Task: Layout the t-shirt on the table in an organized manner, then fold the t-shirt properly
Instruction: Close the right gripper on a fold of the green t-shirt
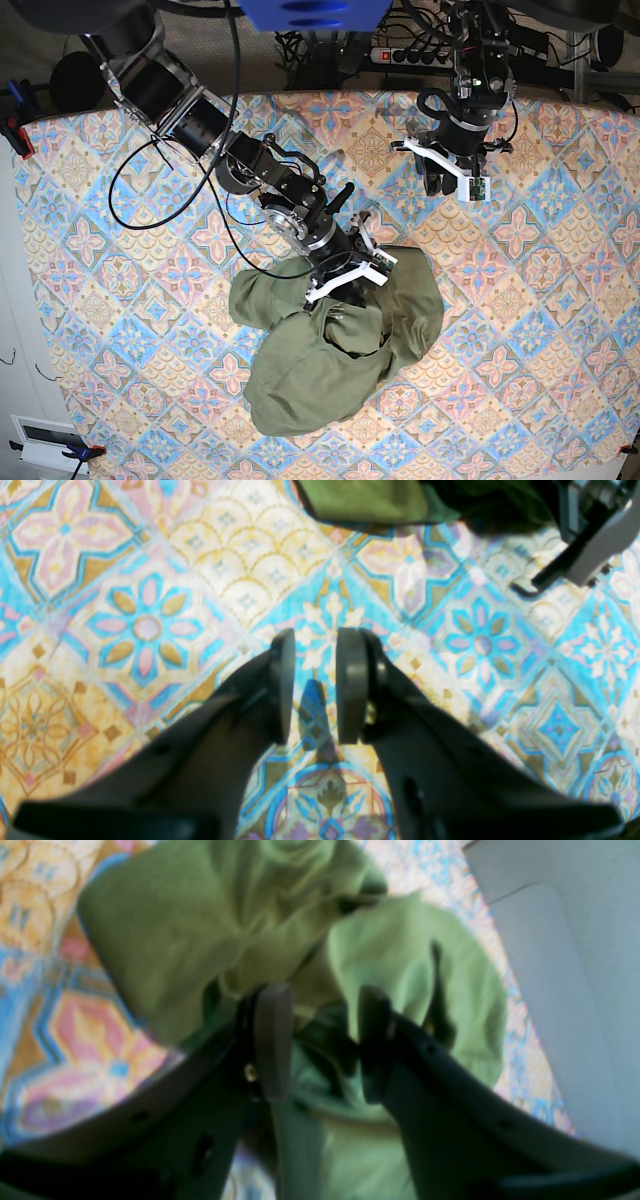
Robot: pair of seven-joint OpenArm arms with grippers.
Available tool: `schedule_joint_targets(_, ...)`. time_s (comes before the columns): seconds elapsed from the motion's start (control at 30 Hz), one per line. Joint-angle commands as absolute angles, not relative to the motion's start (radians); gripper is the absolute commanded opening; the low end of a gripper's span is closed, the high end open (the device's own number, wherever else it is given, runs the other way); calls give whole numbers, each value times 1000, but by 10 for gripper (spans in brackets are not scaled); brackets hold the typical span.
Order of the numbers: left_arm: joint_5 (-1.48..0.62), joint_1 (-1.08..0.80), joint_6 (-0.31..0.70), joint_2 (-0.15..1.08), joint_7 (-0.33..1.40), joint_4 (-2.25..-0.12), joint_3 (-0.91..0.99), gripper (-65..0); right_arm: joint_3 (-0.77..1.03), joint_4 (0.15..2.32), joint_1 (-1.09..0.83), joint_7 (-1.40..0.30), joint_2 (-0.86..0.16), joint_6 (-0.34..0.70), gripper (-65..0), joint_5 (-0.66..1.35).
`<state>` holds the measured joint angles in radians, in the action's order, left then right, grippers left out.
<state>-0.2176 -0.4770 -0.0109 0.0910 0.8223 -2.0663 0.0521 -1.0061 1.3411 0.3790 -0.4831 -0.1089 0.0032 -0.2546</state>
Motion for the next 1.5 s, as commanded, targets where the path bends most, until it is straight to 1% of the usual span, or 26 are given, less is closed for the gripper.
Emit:
schedule_joint_targets(0.0, -219, -478, -8, 91, 802, -2084, 53, -505, -1001, 1365, 403, -461, -99, -5, -439, -262)
schedule_joint_targets(0.2, -219, -473, -8, 93, 802, -2083, 53, -504, -1004, 1382, 394, -463, -102, -5, -439, -274)
schedule_joint_targets(0.3, -219, -473, -8, 93, 802, -2083, 53, -504, -1007, 1400, 392, -463, -104, -5, -439, -340)
schedule_joint_targets(0.4, -220, -473, -8, 94, 802, -2083, 53, -503, -1063, 1394, 392, -464, -105, -5, -439, -435)
schedule_joint_targets(0.53, -222, -473, -8, 96, 802, -2083, 53, -503, -1107, 1397, 390, -501, -105, -5, -439, -479)
schedule_joint_targets(0.73, -223, -473, -8, 96, 802, -2083, 53, -503, -1104, 1394, 358, -503, -105, -5, -439, -553)
schedule_joint_targets(0.97, -225, -473, -8, 96, 802, -2083, 53, -502, -1101, 1356, 360, -501, -127, -5, -439, -558)
schedule_joint_targets(1.2, -225, -473, -8, 96, 802, -2083, 53, -502, -1099, 1310, 364, -496, -128, -7, -439, -558)
schedule_joint_targets(1.47, -225, -476, -8, 96, 802, -2083, 53, -502, -1098, 1308, 394, -496, -124, -7, -439, -558)
